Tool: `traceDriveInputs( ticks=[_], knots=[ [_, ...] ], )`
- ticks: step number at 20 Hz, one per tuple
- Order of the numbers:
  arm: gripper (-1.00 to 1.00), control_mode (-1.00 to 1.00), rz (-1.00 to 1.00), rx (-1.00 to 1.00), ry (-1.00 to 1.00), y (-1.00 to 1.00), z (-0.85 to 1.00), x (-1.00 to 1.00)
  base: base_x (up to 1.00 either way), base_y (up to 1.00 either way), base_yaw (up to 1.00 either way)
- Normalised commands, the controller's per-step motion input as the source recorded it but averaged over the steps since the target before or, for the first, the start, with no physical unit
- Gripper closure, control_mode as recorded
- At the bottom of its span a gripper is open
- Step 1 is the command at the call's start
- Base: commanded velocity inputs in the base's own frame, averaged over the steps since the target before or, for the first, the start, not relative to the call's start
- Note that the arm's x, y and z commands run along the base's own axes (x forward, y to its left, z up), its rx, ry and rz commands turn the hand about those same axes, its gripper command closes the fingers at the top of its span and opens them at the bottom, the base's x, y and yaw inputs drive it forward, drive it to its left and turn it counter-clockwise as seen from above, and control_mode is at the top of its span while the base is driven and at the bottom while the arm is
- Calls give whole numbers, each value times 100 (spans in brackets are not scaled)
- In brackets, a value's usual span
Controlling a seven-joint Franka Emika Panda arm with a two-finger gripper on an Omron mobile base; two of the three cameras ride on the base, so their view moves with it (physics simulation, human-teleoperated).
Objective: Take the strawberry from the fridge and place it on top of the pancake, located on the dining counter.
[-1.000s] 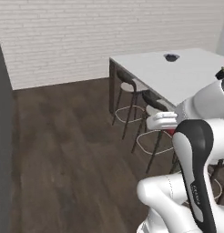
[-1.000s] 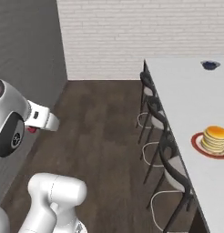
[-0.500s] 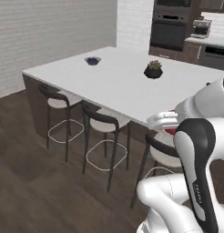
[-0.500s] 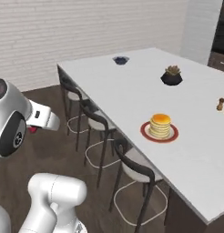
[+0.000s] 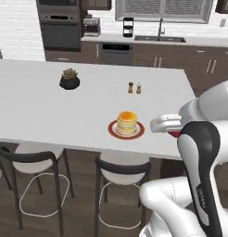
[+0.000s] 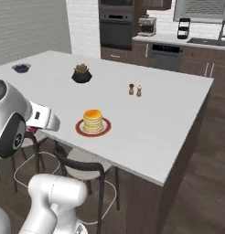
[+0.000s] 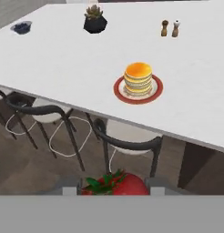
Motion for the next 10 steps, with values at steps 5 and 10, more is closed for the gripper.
traceDriveInputs(
  ticks=[5, 10],
  knots=[
    [100, 100, 0, 0, 0, 0, 0, 0, 74, 21, -78],
    [100, 100, 0, 0, 0, 0, 0, 0, 67, 76, -41]
  ],
)
